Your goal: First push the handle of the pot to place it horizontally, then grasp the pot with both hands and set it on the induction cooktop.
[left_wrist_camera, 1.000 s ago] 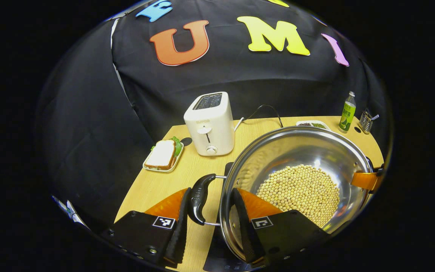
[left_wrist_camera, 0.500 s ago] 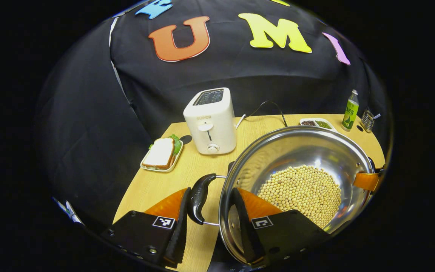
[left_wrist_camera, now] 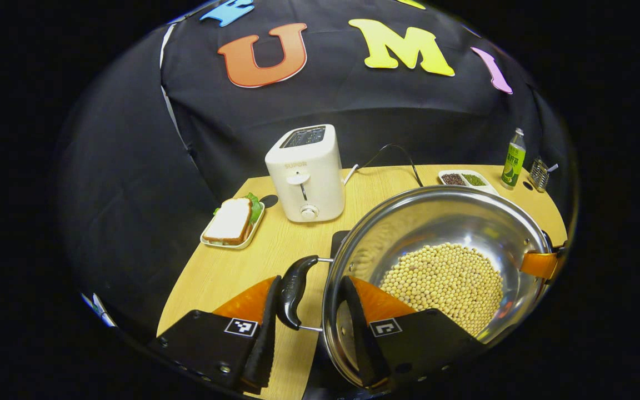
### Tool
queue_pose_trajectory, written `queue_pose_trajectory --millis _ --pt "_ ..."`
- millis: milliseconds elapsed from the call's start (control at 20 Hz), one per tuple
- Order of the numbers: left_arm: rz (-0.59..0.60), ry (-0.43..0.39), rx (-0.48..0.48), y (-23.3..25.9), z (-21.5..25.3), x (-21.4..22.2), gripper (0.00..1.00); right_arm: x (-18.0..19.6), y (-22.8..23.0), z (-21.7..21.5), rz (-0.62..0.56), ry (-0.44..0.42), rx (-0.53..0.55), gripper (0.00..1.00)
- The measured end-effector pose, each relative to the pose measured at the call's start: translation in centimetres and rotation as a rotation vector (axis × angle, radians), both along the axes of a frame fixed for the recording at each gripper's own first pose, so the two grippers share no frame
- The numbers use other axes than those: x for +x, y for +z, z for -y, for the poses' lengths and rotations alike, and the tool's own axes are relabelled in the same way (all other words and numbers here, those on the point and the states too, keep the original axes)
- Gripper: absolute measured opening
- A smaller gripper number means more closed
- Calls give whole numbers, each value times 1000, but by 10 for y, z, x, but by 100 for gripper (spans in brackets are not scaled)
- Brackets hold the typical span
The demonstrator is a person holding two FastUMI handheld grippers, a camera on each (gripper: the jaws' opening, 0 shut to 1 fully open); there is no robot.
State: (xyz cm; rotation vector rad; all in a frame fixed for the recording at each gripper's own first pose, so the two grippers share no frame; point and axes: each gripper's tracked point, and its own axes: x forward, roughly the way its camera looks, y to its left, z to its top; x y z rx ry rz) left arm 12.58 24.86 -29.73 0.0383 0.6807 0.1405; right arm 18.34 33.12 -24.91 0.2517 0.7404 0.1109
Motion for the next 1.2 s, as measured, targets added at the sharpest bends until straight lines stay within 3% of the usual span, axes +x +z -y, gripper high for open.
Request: queue_pose_trajectory --millis 450,550,600,650,700,750,800,850,1200 --pt "5 -14 6 0 -1 0 59 1 0 1 10 -24 3 60" --pt "6 -21 2 0 -1 -2 64 2 0 1 18 -9 15 60" --pt "12 -29 -5 0 -1 -3 64 1 -2 1 23 6 30 63" --pt "29 -24 -5 4 -3 -4 77 0 -1 6 30 3 35 67" --pt "57 -14 7 11 -7 -5 69 1 1 12 43 1 32 79" --pt "74 -3 30 18 -10 -7 84 2 2 17 58 6 17 83" --pt "96 9 52 24 -13 -11 100 2 9 20 83 18 8 94" --pt "112 14 66 30 -14 -14 97 2 15 22 108 29 -8 100" --pt "170 51 113 69 -2 -37 97 -13 61 44 253 114 -97 96"
